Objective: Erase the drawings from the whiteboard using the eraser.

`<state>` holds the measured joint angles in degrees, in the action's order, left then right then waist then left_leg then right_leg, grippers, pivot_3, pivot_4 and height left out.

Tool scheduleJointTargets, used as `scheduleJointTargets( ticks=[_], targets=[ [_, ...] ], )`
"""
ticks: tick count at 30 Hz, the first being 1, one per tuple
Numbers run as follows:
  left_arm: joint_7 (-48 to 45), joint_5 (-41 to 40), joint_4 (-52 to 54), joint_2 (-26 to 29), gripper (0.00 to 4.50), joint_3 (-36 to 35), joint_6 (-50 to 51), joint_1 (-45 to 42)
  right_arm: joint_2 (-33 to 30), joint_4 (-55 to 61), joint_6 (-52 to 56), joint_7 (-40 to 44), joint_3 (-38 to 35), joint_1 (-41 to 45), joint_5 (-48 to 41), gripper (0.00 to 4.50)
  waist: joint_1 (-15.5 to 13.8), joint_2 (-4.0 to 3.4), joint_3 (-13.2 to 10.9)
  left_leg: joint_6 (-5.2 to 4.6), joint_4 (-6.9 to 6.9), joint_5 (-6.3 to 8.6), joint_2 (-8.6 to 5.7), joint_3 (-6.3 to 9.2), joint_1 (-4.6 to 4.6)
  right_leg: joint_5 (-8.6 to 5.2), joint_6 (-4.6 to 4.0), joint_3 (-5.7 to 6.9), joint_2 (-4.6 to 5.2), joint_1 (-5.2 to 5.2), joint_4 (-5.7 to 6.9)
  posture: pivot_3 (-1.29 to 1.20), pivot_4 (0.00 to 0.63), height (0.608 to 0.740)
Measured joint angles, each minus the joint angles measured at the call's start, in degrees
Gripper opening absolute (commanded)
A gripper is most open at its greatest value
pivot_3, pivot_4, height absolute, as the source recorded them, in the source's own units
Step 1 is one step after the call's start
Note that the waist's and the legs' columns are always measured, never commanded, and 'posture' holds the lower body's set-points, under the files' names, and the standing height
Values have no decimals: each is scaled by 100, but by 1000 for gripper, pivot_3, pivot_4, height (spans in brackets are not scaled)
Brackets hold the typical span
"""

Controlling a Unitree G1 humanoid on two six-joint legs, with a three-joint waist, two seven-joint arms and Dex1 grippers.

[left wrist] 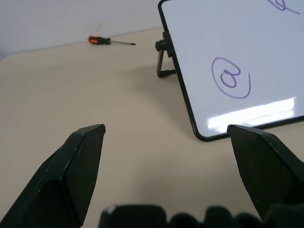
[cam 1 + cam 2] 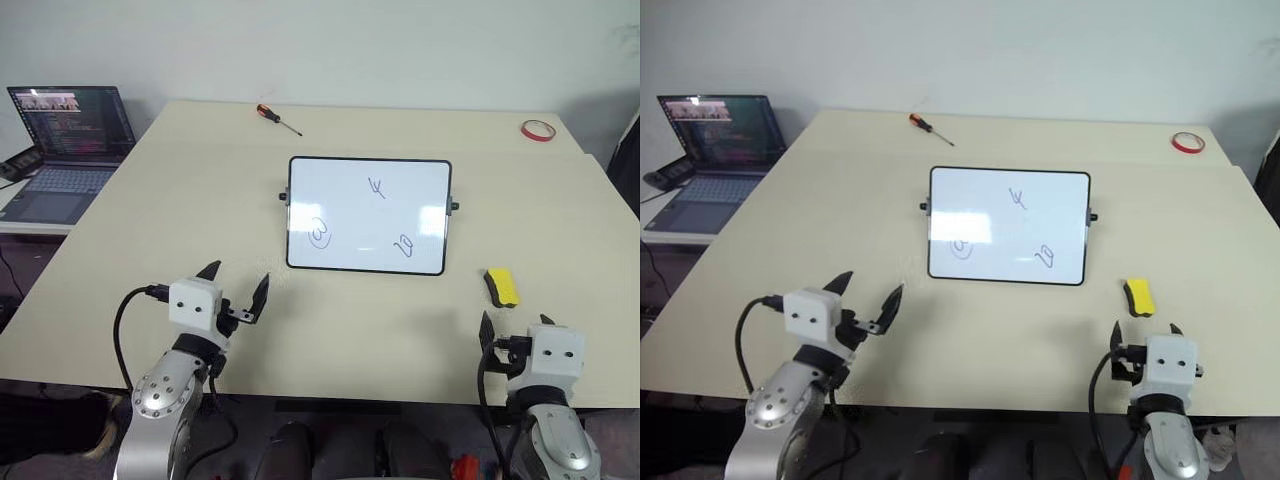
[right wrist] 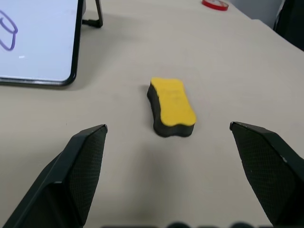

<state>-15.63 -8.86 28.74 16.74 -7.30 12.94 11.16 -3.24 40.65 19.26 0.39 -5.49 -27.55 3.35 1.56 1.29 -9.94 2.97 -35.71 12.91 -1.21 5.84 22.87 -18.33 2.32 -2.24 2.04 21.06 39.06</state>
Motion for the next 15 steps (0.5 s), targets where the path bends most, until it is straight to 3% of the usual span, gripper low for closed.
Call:
scheduleJointTargets(
  ticks=[15],
  targets=[
    [-49, -7, 0, -29, 4500, 22, -41, -10, -88, -5, 18, 99, -190, 44, -19, 4479, 0, 0, 1, 0, 1, 0, 0, -1, 0, 0, 0, 0, 0, 0, 0, 0, 150, 740]
  ],
)
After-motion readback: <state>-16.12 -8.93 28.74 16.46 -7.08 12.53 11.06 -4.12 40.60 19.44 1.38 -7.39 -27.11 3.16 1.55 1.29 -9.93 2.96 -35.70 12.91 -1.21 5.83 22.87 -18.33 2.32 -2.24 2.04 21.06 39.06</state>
